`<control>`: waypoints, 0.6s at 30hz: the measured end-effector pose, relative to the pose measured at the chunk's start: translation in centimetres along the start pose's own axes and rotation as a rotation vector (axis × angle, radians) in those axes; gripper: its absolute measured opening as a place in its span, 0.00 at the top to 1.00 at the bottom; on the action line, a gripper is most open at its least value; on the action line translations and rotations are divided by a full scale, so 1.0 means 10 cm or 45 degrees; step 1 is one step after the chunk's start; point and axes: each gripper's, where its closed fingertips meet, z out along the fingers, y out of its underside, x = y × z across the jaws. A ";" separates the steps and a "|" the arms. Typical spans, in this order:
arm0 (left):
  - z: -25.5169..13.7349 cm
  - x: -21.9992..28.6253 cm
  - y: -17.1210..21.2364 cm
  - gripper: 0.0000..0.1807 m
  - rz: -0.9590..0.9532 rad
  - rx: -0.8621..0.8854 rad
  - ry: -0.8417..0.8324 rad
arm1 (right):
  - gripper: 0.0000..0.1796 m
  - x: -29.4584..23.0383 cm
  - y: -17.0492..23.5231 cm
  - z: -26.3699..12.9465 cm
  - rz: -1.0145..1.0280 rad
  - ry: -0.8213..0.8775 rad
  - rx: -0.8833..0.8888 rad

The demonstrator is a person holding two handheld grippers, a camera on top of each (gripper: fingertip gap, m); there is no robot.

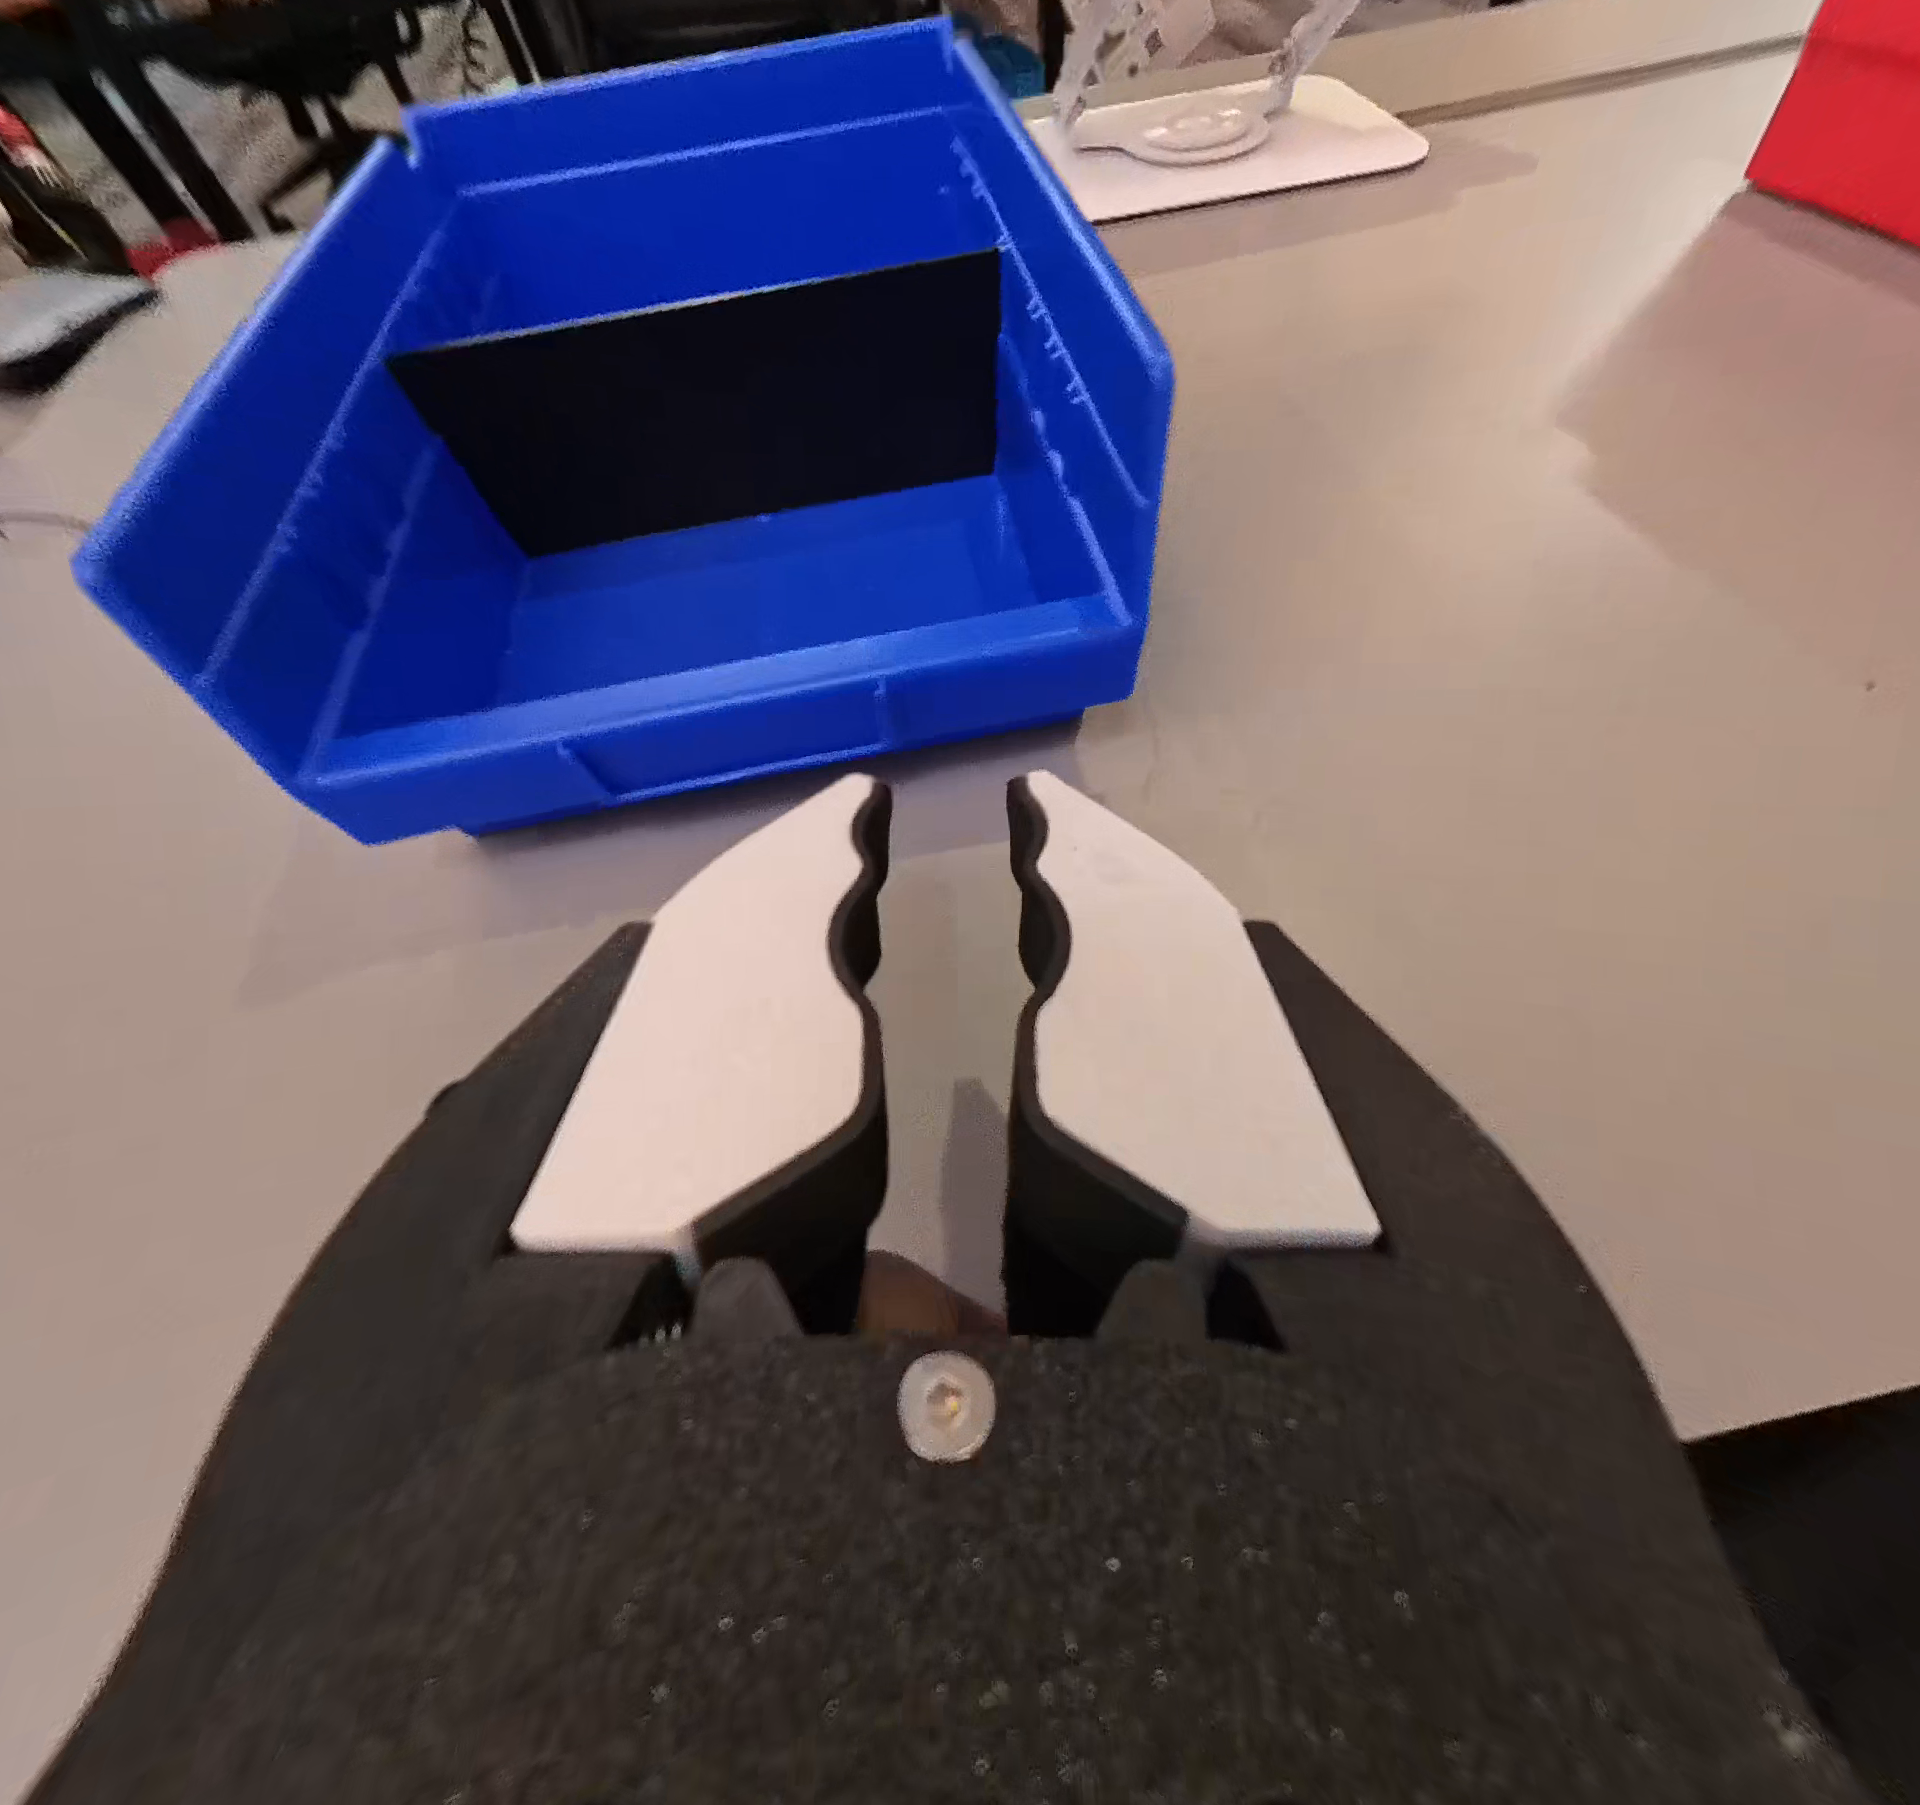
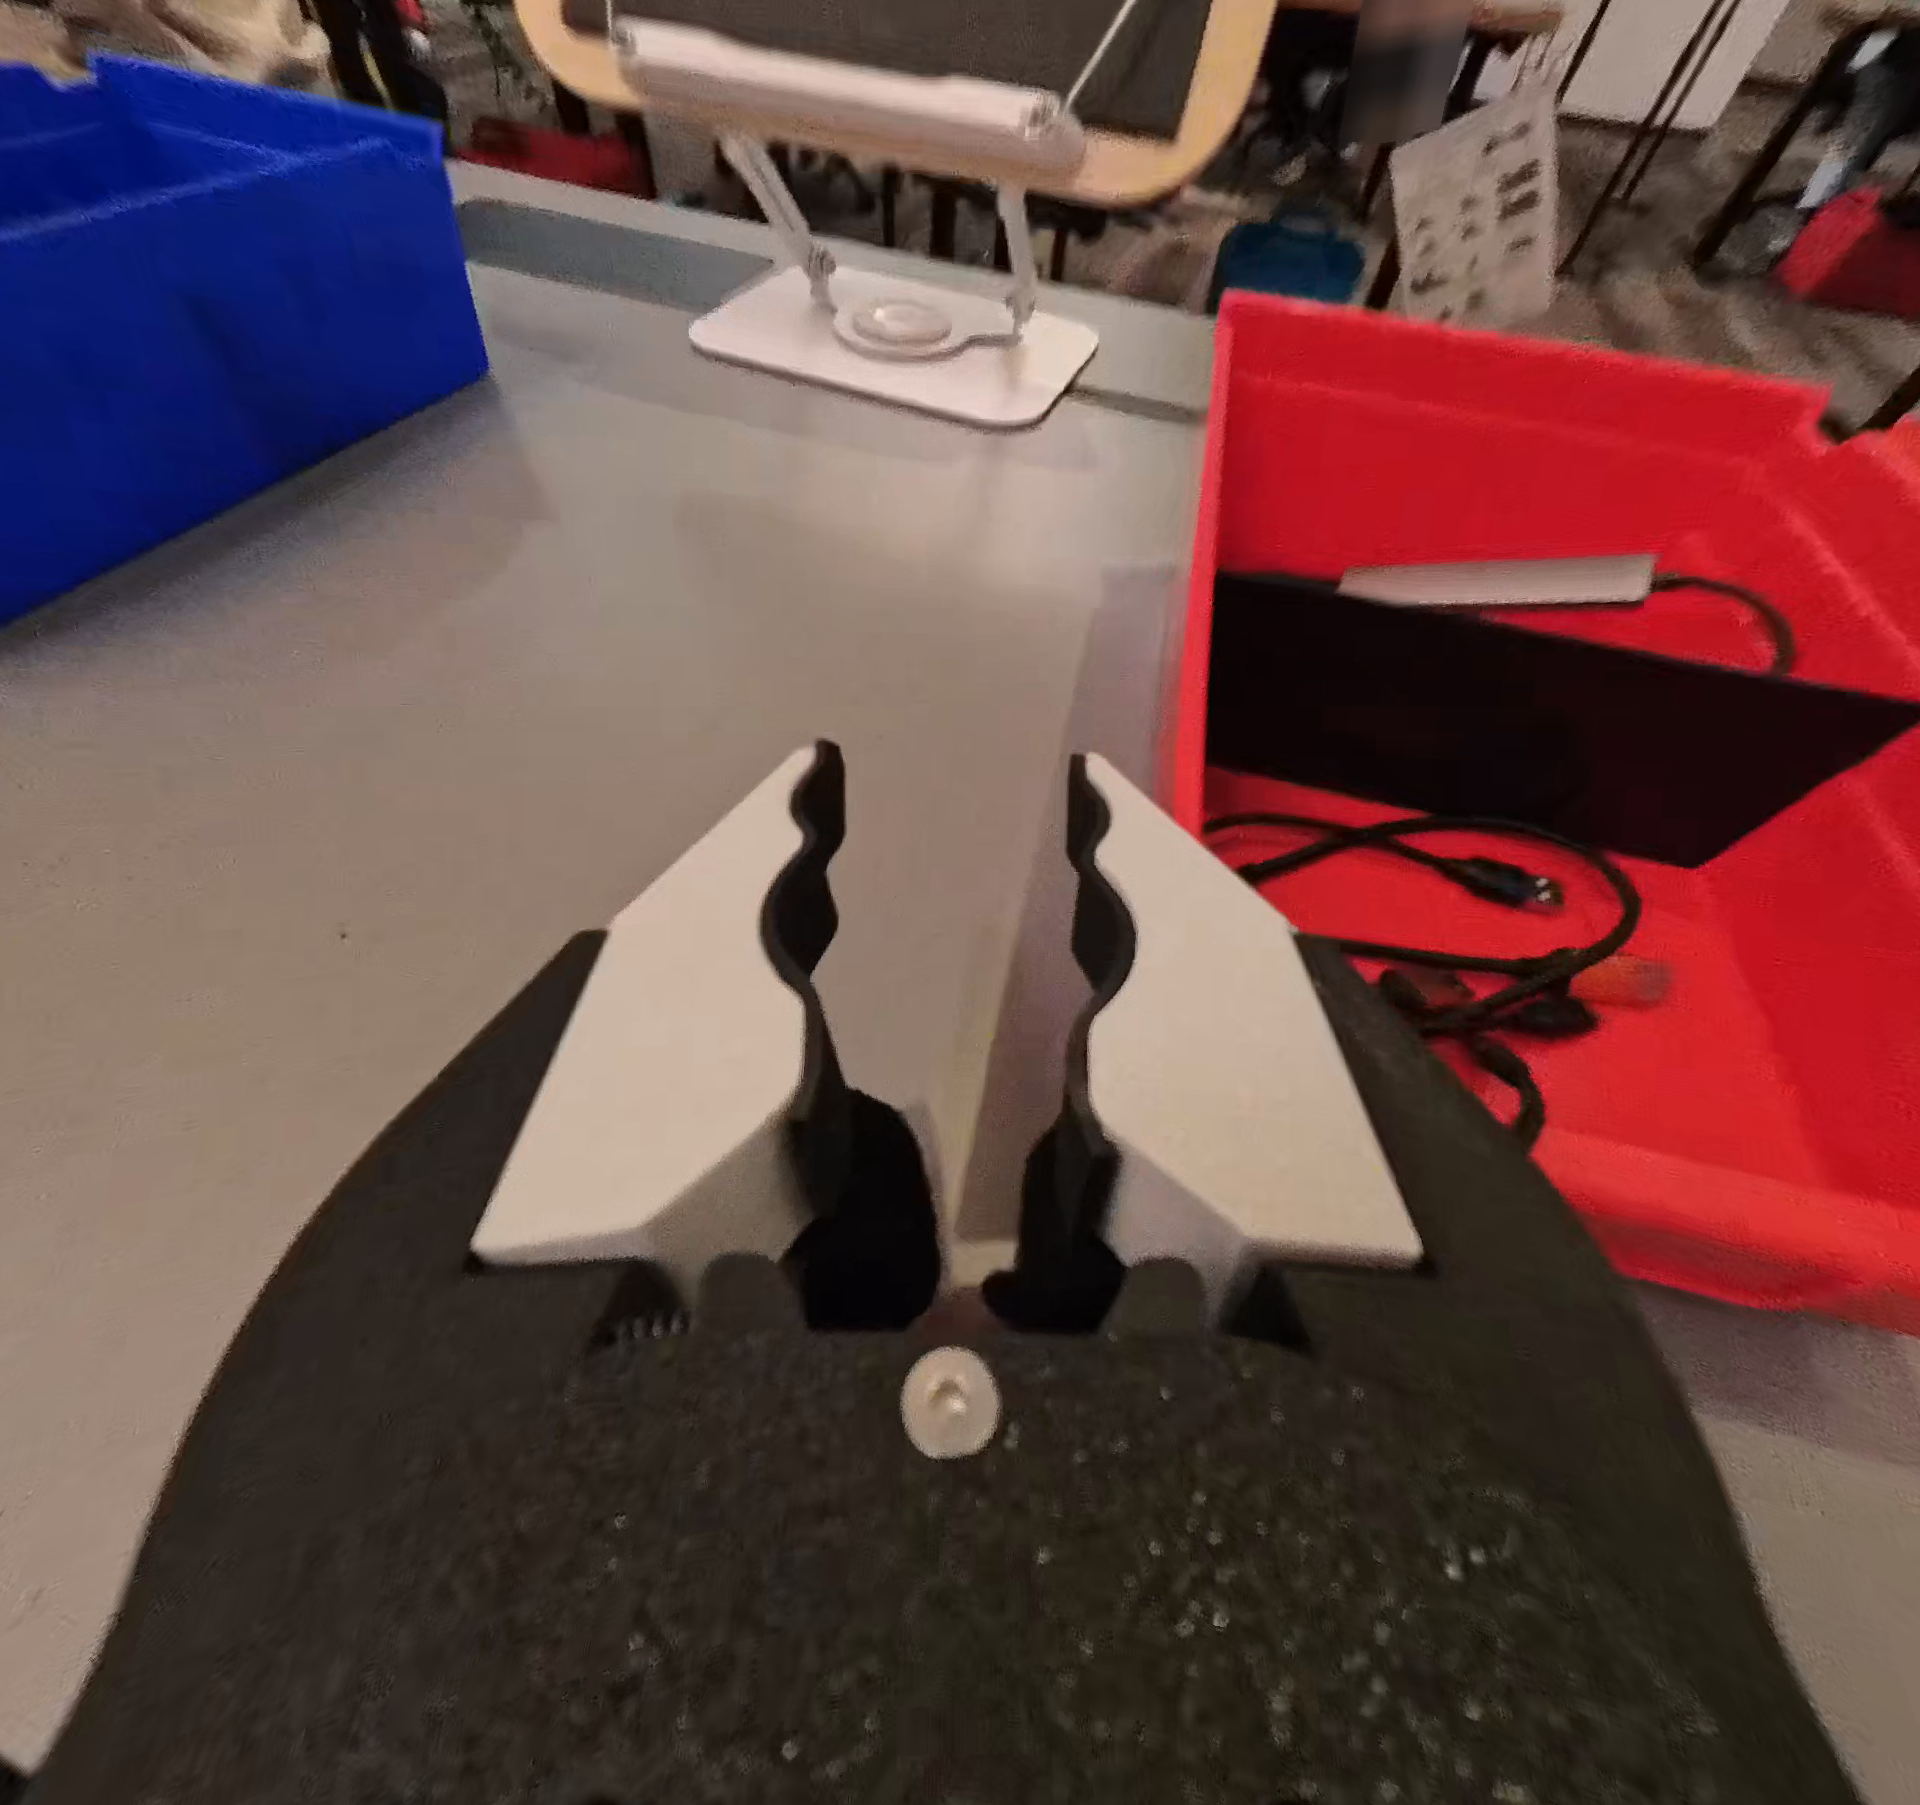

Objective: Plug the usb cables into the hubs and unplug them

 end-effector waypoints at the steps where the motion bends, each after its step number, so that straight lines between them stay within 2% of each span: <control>1: 0.00 0.04 -0.01 0.88 0.058 0.011 -0.010 | 0.77 0.02 -0.16 -0.09 -0.026 0.023 0.106; 3: -0.02 0.12 -0.03 0.88 0.147 0.028 -0.023 | 0.78 0.19 -0.39 -0.30 -0.023 0.150 0.300; 5: -0.03 0.24 -0.02 0.87 0.168 0.016 0.008 | 0.79 0.40 -0.37 -0.35 0.043 0.241 0.309; 6: -0.03 0.31 -0.01 0.87 0.157 0.004 0.041 | 0.77 0.45 -0.27 -0.29 0.074 0.247 0.244; 8: -0.02 0.45 0.00 0.87 0.128 -0.012 0.116 | 0.72 0.44 0.00 -0.09 0.106 0.205 0.052; 10: -0.04 0.57 -0.04 0.86 0.102 -0.006 0.170 | 0.71 0.19 0.17 0.04 0.126 0.046 -0.064; 11: -0.06 0.65 -0.07 0.86 0.081 -0.005 0.204 | 0.65 0.11 0.16 0.06 0.132 0.018 -0.053; 12: -0.08 0.78 -0.12 0.85 0.057 -0.004 0.259 | 0.63 0.03 0.15 0.06 0.112 -0.003 -0.051; 15: -0.18 1.32 -0.38 0.82 0.000 0.039 0.428 | 0.65 -0.29 0.12 0.05 0.042 -0.134 -0.038; 16: -0.20 1.54 -0.49 0.82 -0.015 0.061 0.487 | 0.69 -0.38 0.10 0.03 0.013 -0.180 -0.026; 18: -0.18 2.00 -0.67 0.80 -0.007 0.069 0.584 | 0.69 -0.39 -0.05 -0.07 -0.028 -0.159 0.076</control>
